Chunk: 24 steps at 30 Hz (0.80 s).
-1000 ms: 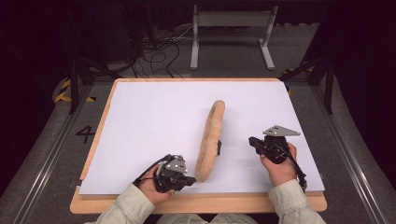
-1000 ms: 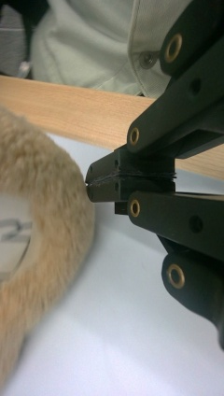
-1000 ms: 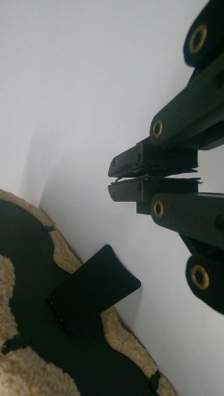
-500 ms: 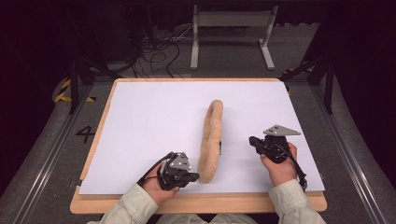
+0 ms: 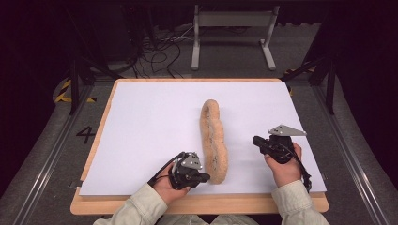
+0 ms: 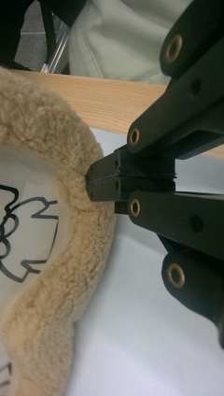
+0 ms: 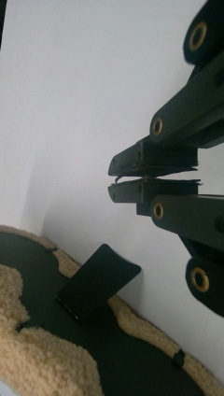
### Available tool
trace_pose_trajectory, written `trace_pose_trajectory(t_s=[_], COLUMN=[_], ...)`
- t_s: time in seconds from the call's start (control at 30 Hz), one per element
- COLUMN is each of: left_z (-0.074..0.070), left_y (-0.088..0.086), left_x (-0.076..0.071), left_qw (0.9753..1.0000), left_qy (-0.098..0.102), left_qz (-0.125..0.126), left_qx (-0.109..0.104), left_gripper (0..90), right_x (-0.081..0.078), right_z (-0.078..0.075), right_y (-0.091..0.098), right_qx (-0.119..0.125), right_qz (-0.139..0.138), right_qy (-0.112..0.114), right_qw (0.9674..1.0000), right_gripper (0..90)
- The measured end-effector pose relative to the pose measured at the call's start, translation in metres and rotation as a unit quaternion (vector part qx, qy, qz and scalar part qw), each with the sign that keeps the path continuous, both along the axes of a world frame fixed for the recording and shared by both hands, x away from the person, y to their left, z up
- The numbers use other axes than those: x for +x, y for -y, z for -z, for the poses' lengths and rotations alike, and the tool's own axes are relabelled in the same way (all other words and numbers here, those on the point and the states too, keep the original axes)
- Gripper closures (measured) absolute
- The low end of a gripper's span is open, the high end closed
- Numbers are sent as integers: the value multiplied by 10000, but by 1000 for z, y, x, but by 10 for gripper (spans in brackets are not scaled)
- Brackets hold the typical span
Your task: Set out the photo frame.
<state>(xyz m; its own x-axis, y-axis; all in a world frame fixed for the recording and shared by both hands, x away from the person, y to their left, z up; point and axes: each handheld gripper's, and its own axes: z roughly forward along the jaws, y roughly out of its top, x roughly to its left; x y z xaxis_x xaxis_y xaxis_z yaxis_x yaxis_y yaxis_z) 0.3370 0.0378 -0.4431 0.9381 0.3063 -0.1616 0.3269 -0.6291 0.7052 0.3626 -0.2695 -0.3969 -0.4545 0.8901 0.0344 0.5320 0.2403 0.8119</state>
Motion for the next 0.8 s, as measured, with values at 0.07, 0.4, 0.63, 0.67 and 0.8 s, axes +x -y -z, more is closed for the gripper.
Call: trace_pose_trajectory(t_s=[0.07, 0.4, 0.63, 0.67, 0.8], left_z=[0, 0, -5, -6, -10], left_y=[8, 32, 18, 14, -2], left_x=[0, 4, 6, 6, 9], left_qw=[10000, 10000, 9999, 9998, 9994], left_qy=[28, -2, -6, -13, -29], left_qz=[27, 52, -27, -68, -266], left_qx=[-5, -62, -125, -163, -234], left_gripper=[897, 896, 842, 833, 816], right_x=[-1, -4, -6, -5, 5], right_z=[-1, -6, -27, -32, -50], right_y=[1, 8, -12, -17, -41], right_qx=[23, 207, 585, 611, 620], right_qz=[13, 36, -384, -460, -702], right_qy=[6, -2, -235, -260, -527], right_qw=[10000, 9998, 9973, 9967, 9942], right_gripper=[855, 816, 667, 650, 628])
